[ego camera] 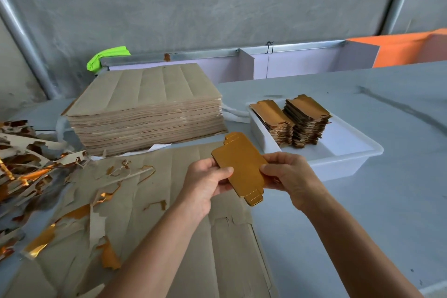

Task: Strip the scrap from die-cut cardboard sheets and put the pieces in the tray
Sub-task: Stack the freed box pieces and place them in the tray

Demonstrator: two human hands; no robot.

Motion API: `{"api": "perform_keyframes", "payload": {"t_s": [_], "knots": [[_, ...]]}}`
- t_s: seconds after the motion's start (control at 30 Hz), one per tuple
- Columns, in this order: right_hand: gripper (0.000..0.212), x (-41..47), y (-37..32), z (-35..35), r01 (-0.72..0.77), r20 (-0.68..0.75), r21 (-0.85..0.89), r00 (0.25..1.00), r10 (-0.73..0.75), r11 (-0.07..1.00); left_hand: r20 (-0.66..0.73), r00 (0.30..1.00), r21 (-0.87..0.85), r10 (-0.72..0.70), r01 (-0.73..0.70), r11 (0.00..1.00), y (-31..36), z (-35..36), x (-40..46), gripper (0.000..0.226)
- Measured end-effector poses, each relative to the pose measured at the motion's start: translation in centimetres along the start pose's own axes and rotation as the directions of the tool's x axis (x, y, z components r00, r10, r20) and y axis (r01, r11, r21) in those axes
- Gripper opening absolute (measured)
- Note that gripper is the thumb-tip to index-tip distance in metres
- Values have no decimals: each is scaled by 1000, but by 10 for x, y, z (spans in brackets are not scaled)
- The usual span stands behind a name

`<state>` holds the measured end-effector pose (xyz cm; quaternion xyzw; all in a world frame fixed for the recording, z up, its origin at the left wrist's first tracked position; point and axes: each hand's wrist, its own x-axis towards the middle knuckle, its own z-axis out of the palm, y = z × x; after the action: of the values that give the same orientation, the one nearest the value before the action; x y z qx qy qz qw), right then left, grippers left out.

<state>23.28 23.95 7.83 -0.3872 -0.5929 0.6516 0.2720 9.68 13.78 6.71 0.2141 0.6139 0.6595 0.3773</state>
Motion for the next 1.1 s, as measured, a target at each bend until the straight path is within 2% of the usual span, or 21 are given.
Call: {"api": "perform_keyframes", "payload": {"t_s": [0.2,0.33,0.5,0.6,0.73,0.87,1.0,1.1], "knots": [[15,15,-19,-19,14,42,-135,999,-9,991,65,996,75,64,-69,995,13,20,15,16],[14,32,-33,-41,-78,21,-9,997,78,997,121,987,-6,107,-107,994,23,45,24,12],[15,60,-52,-90,-150,-178,28,972,153,988,143,984,-16,106,-105,994,14,60,25,4],[15,75,-54,-115,-280,-240,-130,940,244,951,136,988,-3,73,-73,997,0,56,24,6],[14,94,-51,-119,-386,-237,-315,917,322,867,116,992,11,40,-41,999,-9,50,25,8],[14,112,-46,-107,-438,-214,-453,899,382,776,113,993,42,27,-32,999,-12,46,28,8],[37,119,-37,-102,-438,-206,-579,895,396,688,119,993,61,18,-25,998,-14,44,30,9],[42,121,-32,-98,-409,-185,-675,900,396,614,124,992,77,9,-19,997,-17,46,29,9]]}}
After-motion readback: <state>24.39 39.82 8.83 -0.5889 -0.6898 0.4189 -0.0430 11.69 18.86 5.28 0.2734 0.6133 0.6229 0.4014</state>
